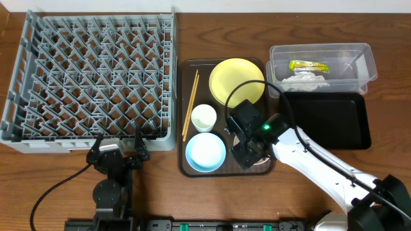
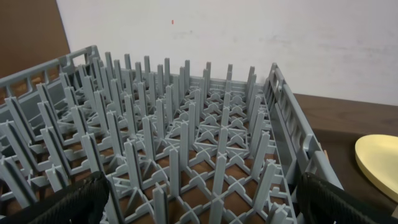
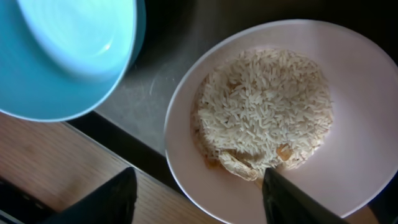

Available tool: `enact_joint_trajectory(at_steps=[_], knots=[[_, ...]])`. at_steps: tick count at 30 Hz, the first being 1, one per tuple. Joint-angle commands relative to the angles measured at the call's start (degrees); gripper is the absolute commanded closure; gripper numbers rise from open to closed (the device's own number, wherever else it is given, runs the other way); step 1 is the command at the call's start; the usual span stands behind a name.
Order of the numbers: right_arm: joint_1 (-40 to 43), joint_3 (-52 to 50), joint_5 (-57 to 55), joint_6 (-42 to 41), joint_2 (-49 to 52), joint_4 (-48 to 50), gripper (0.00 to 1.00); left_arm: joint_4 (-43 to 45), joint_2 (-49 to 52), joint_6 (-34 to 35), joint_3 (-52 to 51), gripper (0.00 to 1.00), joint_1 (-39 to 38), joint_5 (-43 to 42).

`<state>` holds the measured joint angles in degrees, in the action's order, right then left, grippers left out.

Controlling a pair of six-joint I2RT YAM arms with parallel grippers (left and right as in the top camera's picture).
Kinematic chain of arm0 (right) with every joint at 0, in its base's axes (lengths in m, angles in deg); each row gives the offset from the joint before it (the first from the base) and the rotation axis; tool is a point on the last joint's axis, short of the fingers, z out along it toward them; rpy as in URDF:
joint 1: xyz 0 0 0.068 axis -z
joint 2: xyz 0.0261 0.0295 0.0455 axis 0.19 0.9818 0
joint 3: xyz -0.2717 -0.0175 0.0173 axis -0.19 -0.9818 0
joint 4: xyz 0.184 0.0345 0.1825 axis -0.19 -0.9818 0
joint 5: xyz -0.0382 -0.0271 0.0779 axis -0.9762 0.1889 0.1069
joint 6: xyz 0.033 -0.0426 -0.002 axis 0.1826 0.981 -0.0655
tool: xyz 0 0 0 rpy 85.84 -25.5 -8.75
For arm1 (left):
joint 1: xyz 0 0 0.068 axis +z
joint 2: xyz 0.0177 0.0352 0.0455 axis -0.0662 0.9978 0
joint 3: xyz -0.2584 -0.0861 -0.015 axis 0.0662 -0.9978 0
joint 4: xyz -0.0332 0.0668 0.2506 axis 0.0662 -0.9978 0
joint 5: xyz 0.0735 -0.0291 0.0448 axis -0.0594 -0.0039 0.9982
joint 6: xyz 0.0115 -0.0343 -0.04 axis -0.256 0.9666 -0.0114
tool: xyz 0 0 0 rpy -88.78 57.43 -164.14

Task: Sort waste into correct bins and load items into the dishwasher
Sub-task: 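Move right gripper to pink bowl and grasp its rim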

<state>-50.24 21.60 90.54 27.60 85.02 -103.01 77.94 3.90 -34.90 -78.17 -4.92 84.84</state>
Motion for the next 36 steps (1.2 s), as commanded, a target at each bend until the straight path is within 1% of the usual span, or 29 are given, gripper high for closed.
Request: enact_joint_trajectory(at_steps=[1, 5, 8, 10, 14, 16, 17, 22, 26, 29, 36], knots=[[-0.55, -0.68, 0.24, 0.57, 0.5, 0.17, 0.41, -2.21, 0.0, -1.01, -1.11, 0.03, 0.09, 0.33], [-0.55, -1.51, 0.28, 0.66, 0.5, 0.15, 0.42, -2.21, 0.0, -1.01, -1.11, 0.03, 0.09, 0.33], [-1.62, -2.58, 2.38, 3.37, 0.5, 1.05, 0.43, -2.21, 0.0, -1.01, -1.11, 0.03, 0.09, 0.33], [-2.89, -3.3, 2.23, 3.61, 0.5, 1.81, 0.42, -2.21, 0.0, -1.01, -1.11, 0.03, 0.09, 0.33], [-5.25, -4.98, -0.74, 3.43, 0.5, 3.19, 0.44, -2.21, 0.0, -1.01, -1.11, 0.03, 0.09, 0.33], [-5.79, -5.75, -3.19, 1.46, 0.5, 3.89, 0.45, -2.21, 0.0, -1.01, -1.11, 0.03, 0.09, 0.33], [-5.79, -6.05, -4.15, 0.5, 0.5, 4.26, 0.46, -2.21, 0.0, -0.98, -1.11, 0.03, 0.09, 0.33], [-5.68, -6.4, -9.73, -3.8, 0.5, 5.14, 0.62, -2.21, 0.0, -1.01, -1.11, 0.03, 0.09, 0.33], [-5.68, -6.43, -10.49, -4.22, 0.5, 6.84, 0.68, -2.21, 0.0, -1.01, -1.11, 0.03, 0.09, 0.33], [-5.75, -6.64, -10.49, -4.2, 0.5, 7.76, 0.7, -2.21, 0.0, -1.01, -1.11, 0.03, 0.09, 0.33], [-5.75, -8.5, -10.47, -4.2, 0.5, 8.57, 0.69, -2.21, 0.0, -1.01, -1.11, 0.03, 0.09, 0.33]])
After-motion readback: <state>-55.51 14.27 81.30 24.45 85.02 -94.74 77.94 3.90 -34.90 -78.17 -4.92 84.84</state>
